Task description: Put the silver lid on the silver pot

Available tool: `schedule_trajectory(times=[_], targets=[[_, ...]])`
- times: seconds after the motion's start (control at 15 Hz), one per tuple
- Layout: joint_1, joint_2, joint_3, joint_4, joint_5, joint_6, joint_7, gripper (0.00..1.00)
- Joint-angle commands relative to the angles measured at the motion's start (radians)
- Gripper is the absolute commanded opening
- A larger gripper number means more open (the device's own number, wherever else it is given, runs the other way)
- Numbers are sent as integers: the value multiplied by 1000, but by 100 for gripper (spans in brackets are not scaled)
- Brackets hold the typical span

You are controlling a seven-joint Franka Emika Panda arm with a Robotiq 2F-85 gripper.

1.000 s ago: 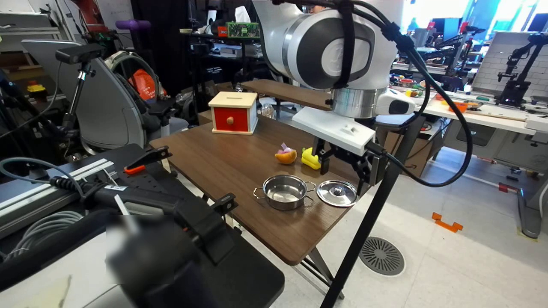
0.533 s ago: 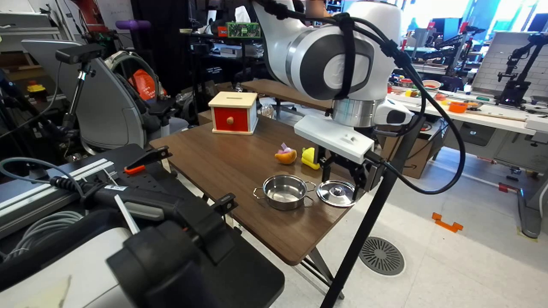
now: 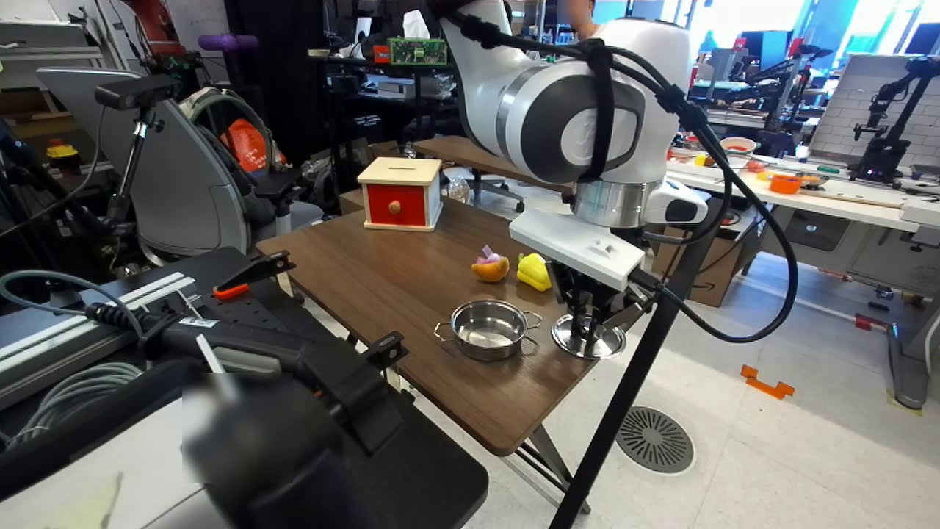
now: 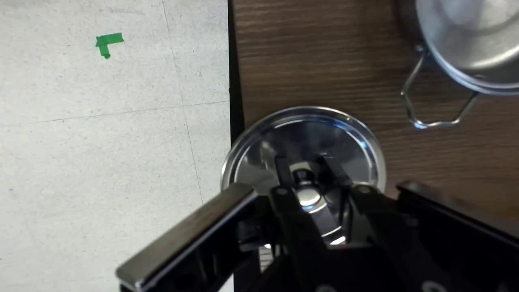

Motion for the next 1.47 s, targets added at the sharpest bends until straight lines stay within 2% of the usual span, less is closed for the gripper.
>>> schedule_trajectory(times=[0.0,0.07,0.2,0.47,0.6,0.93,1.4], targets=[[-32,6,19,27,-14,-19,-15,1],[-41,-3,26,23,-8,-21,-21,5],[-58,-28,39,10,2,-20,-34,5],[-134,-110,124,-38,51,-67,-111,5],[-150,-153,149,-79,67,-91,-152,5],[-111,-257,141,-219,53,-112,-205,5],[-41,-312,108,-351,13,-114,-204,5]])
